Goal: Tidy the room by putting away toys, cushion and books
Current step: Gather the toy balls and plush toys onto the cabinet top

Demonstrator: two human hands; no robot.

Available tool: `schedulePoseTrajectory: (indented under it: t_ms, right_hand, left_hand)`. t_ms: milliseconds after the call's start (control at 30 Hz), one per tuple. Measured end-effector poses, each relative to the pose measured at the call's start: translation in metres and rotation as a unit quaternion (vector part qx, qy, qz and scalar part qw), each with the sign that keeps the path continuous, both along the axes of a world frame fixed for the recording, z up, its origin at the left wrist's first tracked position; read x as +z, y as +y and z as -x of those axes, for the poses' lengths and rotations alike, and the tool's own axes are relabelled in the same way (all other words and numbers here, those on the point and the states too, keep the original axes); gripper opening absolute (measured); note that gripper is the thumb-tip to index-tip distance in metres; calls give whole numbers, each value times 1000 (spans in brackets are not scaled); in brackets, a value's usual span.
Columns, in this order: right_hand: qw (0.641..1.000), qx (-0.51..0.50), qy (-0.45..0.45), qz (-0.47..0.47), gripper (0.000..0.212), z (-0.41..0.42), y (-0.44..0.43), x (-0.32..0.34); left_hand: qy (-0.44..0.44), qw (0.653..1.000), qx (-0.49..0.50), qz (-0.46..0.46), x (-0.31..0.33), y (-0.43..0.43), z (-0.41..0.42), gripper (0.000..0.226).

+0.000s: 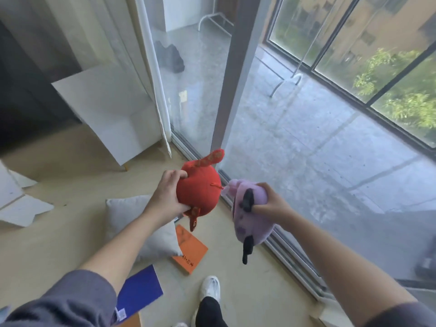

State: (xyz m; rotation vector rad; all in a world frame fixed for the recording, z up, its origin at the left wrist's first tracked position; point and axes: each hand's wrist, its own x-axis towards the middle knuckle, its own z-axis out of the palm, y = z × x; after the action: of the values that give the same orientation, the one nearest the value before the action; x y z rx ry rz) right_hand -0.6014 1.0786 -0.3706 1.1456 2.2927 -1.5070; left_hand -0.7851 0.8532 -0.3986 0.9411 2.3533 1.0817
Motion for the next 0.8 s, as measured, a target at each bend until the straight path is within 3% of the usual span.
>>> schedulePoseTrajectory:
  t_ms: [333, 500, 667, 800]
  right_hand:
    - [962, -220, 131, 90, 47, -179, -94, 72]
    - [932, -320, 130, 107, 80, -252, -133, 93]
    - [907, -366, 175, 116, 59, -329, -160, 106]
    - [908, -346, 219, 90, 93, -419, -173, 117]
  left_hand:
    - [-54, 985, -162, -4, 79, -44, -138, 64]
    - [-55, 980, -191, -7, 100, -62, -202, 65]
    - [-46, 975, -217, -28, 114, -57, -270, 62]
    - [-64, 968, -238, -40, 127, -44, -365, 58]
